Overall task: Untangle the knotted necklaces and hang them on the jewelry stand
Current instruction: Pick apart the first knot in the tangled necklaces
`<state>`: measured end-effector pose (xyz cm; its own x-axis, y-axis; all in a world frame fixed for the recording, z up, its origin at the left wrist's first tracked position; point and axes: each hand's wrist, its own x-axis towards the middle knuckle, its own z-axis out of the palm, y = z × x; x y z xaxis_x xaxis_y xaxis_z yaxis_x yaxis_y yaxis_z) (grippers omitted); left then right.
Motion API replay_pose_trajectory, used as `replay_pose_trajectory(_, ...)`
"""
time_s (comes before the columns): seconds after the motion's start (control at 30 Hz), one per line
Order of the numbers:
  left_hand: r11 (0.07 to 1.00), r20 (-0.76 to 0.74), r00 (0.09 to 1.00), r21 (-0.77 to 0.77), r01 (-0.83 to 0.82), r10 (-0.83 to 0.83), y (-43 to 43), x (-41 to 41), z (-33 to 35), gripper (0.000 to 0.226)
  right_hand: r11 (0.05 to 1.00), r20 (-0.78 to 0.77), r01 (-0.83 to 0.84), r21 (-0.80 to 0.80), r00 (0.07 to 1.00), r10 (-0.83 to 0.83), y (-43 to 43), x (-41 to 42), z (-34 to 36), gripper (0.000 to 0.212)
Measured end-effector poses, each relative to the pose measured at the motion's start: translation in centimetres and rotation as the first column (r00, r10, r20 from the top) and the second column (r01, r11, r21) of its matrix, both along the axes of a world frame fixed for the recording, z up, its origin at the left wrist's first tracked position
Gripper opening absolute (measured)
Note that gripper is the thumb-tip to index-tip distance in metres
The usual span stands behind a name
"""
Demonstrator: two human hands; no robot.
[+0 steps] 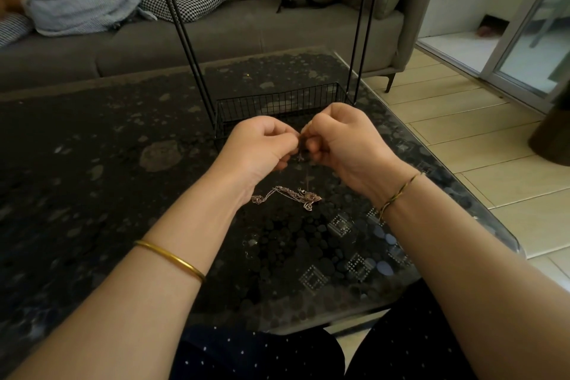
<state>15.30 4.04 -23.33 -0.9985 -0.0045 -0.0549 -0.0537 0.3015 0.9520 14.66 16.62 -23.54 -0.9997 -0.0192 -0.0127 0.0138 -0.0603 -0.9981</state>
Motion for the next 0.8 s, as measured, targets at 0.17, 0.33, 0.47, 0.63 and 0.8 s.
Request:
replay_pose_trajectory(0.17,0.995,0.042,0.999,0.104,-0.009,0.004,-0.10,0.06,0.16,0.016,0.999,0.011,-0.010,0.030,1.000,0.010,-0.08,-0.07,-0.22,0.022)
replay_pose_trajectory(0.33,0.942,0.201,0.980,0.328,-0.065,-0.003,-0.12,0.14,0.42,0.019,0.999,0.010,-0.049,0.022,0.999,0.049,-0.42,-0.06,-0.39,0.024)
replay_pose_trajectory(0.47,0.897,0.270,0.963,0.420,-0.141,0.025,-0.24,0.13,0.41,0.020,0.993,0.041,-0.103,0.058,0.994,0.100,-0.54,0.13,-0.39,0.021)
replay_pose_trajectory(0.63,0.924,0.275,0.960,0.352,-0.151,0.052,-0.05,-0.02,0.28,0.019,0.992,0.050,-0.087,-0.093,0.994,0.092,-0.59,0.16,-0.12,0.025)
replay_pose_trajectory(0.8,0.993,0.155,0.988,0.111,-0.035,0.018,0.27,-0.25,-0.45,0.022,0.993,0.040,-0.038,-0.110,0.998,0.043,-0.47,0.05,-0.17,0.025)
